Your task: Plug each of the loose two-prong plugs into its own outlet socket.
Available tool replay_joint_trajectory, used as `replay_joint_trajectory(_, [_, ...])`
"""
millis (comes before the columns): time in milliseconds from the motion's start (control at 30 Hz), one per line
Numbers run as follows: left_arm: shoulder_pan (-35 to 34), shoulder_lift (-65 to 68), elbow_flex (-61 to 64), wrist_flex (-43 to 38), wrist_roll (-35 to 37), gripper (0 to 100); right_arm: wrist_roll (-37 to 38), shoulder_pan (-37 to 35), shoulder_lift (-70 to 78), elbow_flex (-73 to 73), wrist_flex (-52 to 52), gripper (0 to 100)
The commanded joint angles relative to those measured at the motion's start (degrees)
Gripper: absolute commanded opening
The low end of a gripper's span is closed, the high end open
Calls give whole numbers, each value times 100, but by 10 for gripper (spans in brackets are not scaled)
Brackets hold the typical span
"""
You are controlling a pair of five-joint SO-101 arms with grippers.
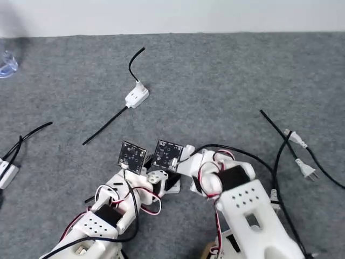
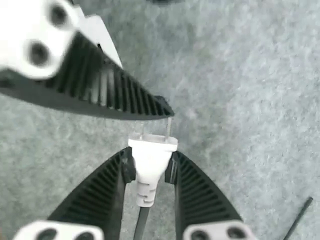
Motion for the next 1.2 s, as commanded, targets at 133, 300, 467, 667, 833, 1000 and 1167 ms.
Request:
replay_joint_trajectory(133, [123,-26,-154,-185,211,261,-114,-338,-690,-440,497,9])
replay_joint_trajectory(300, [88,-26,-127,-185,211,261,-114,-347,-1156,-475,840,9])
replay_joint_trajectory(467, [88,-26,-119,-185,211,261,-114,-356,-1727,-475,1059,9])
replay_joint_trajectory(667, [79,-26,-119,-167,211,261,-202,-356,-1859,-475,1007,9])
replay_joint_trajectory(833, [79,-26,-119,-158,211,261,-352,-365,-1912,-484,919,9])
replay_joint_trajectory(1000, [79,-26,-119,-158,211,261,-360,-365,-1912,-484,866,9])
replay_joint_trajectory(1167, [79,-26,-119,-158,211,261,-580,-462,-1912,-484,690,9])
